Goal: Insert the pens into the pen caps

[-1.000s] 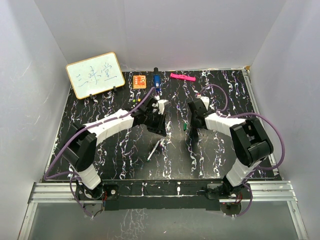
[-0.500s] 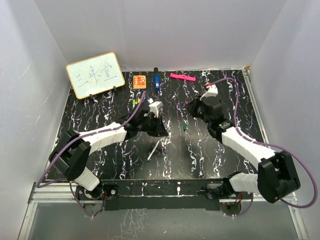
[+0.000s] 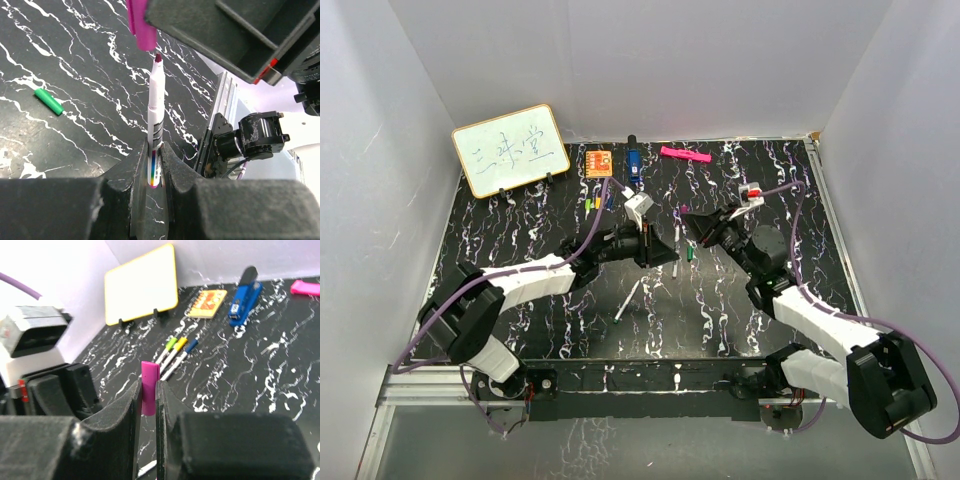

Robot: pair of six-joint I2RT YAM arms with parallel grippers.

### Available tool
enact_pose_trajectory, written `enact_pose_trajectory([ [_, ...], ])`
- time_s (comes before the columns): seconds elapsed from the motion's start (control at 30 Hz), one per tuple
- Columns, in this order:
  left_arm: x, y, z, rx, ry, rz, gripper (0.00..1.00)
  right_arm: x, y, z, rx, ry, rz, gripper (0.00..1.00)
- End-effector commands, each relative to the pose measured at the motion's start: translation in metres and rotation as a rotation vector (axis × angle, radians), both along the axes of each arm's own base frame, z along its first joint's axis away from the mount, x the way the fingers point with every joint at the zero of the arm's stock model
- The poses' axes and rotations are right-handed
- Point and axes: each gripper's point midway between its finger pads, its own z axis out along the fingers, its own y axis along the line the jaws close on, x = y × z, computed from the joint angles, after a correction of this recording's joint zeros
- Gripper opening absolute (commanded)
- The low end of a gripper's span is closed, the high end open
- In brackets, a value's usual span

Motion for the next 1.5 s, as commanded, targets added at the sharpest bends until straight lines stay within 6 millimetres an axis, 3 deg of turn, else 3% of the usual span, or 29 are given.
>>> enact_pose_trajectory([
  [0.0, -0.005, -0.013, 0.021, -0.089, -0.048, -0.055, 0.00, -0.017, 0.005, 0.053, 0.104, -0.201, 0.060, 0.00],
  [0.23, -0.008, -0.017, 0.026, -0.117, -0.035, -0.072, 0.00, -0.024, 0.002, 0.060, 0.155, -0.228, 0.069, 0.00],
  [1.1, -0.009, -0.020, 0.046, -0.127, -0.077, -0.084, 0.00, -0.022, 0.000, 0.047, 0.134, -0.211, 0.048, 0.00],
  [1.47, -0.006, -0.017, 0.046, -0.117, -0.084, -0.061, 0.00, -0.022, -0.001, 0.043, 0.128, -0.203, 0.045, 0.00],
])
